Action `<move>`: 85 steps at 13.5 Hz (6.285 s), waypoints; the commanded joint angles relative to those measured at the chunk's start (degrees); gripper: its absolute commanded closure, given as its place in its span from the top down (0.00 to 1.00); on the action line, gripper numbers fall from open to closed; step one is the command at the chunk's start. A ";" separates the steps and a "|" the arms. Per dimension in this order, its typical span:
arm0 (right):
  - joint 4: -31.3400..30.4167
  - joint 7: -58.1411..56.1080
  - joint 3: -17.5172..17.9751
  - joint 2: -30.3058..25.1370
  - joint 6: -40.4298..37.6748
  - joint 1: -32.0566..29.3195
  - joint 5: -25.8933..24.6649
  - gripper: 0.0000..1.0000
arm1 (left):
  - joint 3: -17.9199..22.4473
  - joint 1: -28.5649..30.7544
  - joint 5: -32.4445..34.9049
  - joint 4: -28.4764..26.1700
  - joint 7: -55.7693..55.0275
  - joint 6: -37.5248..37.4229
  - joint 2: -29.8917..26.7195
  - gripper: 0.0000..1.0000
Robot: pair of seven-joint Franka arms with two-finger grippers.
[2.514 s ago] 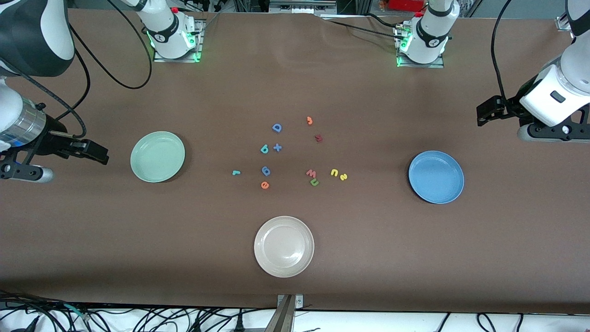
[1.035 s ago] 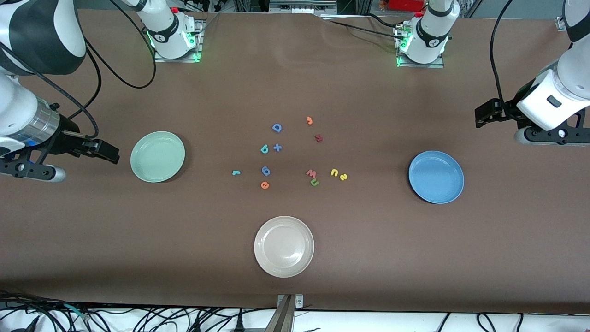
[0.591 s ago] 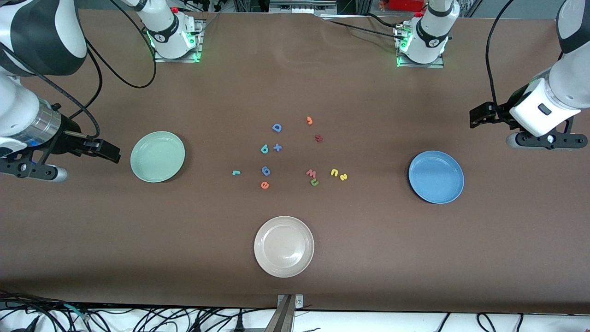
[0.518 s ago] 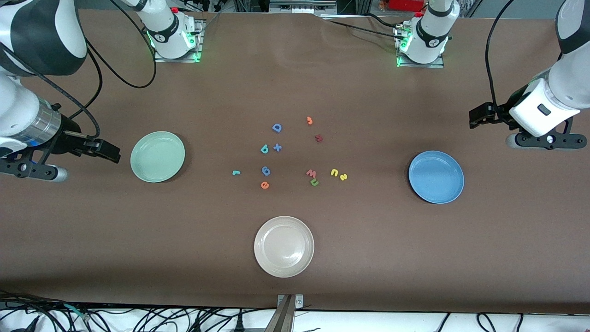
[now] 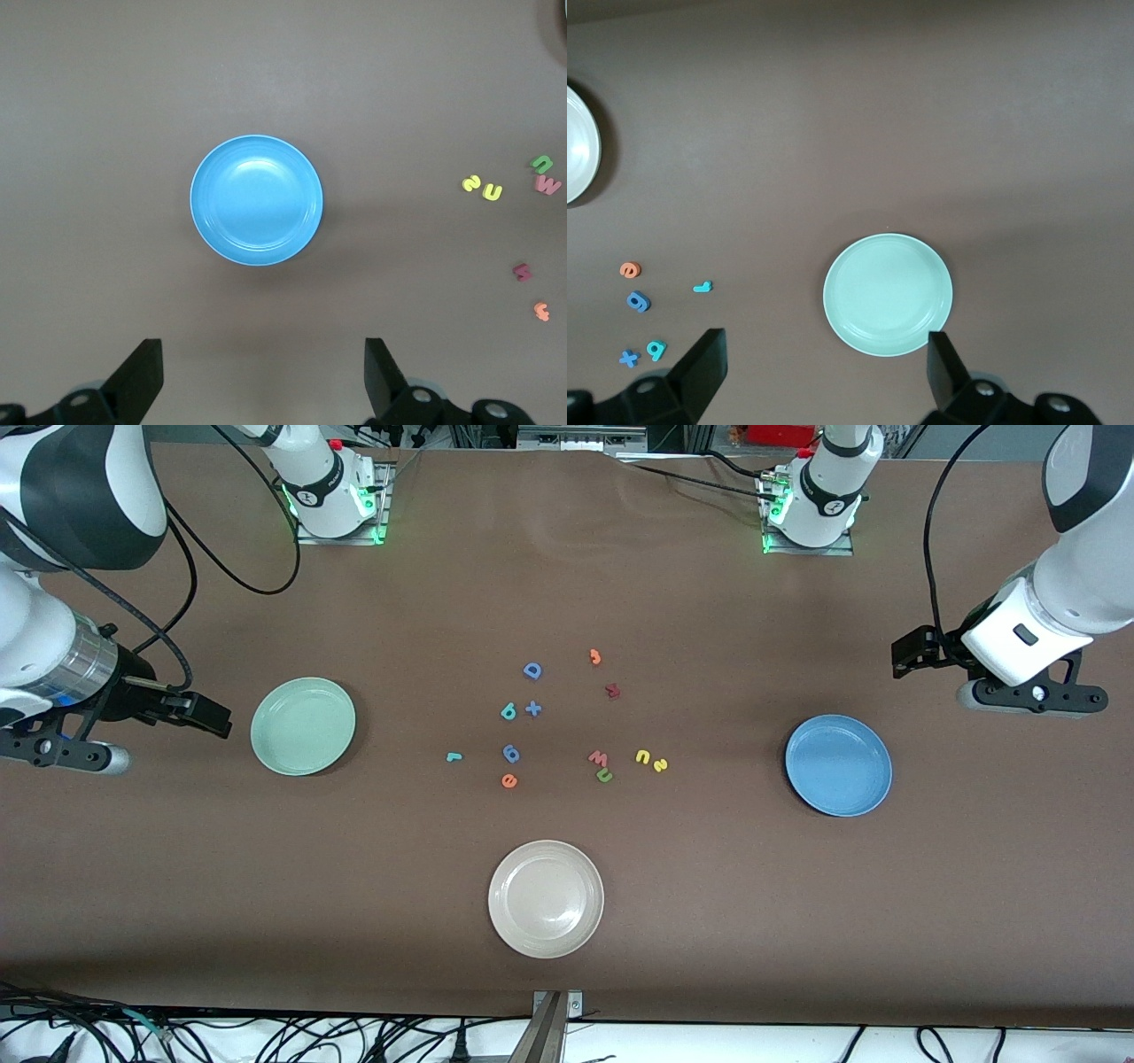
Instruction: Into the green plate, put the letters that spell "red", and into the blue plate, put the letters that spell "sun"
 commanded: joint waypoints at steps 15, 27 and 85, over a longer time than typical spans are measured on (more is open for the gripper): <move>-1.70 31.85 1.33 12.16 7.50 16.25 1.25 0.99 | -0.12 -7.03 -6.89 -0.07 0.99 9.11 9.29 1.00; -17.95 40.14 1.42 19.21 29.48 19.34 7.49 0.99 | -0.04 -13.80 -6.89 -0.16 -32.82 21.16 25.56 0.99; -19.37 38.82 0.80 19.83 32.75 19.33 12.50 0.13 | -9.00 -13.62 10.26 7.58 -64.10 18.26 37.60 1.00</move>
